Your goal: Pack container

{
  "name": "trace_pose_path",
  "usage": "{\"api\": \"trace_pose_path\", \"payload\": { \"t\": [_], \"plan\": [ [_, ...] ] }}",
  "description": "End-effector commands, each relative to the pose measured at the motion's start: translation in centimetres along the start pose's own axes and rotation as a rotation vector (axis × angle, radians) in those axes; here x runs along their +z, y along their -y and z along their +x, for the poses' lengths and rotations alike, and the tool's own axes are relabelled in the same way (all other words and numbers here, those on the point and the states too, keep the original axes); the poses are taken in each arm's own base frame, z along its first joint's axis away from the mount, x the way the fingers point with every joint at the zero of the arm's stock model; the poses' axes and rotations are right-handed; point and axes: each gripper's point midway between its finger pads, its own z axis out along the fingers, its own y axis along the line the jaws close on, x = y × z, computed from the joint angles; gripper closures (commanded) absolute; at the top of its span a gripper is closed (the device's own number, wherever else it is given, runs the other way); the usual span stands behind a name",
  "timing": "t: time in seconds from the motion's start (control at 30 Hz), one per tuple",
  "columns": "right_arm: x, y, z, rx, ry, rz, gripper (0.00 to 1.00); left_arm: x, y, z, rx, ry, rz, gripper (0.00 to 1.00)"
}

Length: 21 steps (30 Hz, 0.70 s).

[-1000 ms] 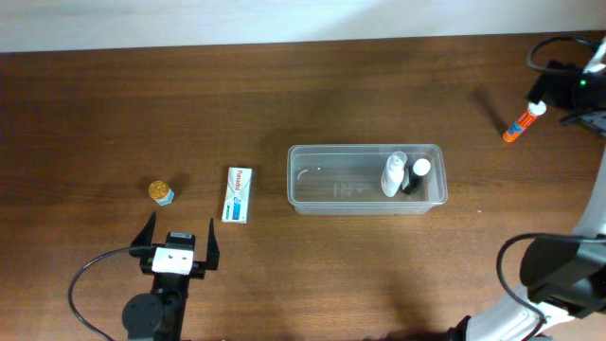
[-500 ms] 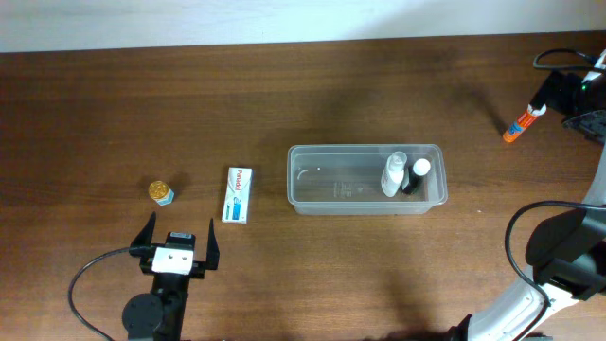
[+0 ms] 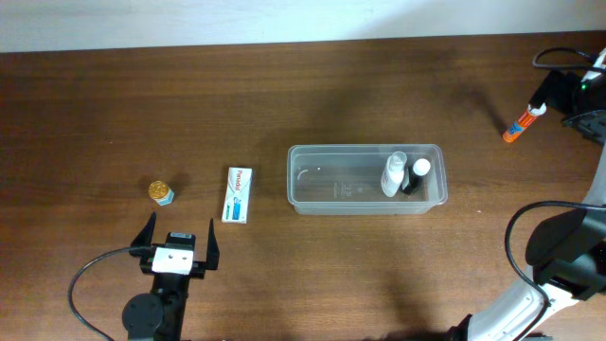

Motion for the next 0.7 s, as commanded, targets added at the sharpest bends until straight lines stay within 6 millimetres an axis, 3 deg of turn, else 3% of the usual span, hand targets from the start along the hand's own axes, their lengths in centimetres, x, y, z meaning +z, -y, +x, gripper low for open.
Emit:
{"api": "trace_pose_path", "payload": {
  "t": [0.0, 0.43, 0.67],
  "plan": [
    [-0.6, 0.2, -0.1, 0.014, 0.005, -0.005, 0.02, 0.0, -0.2, 0.2, 0.015, -0.001, -0.012, 0.01],
    [-0.6, 0.6, 1.1, 0.021, -0.043, 0.005, 0.02, 0.0, -0.2, 0.2, 0.015, -0.001, -0.012, 0.01],
    [-0.7, 2.5, 1.5, 0.079, -0.068, 0.022, 0.01, 0.0, -0.2, 0.2, 0.015, -0.001, -0.012, 0.01]
  ]
}}
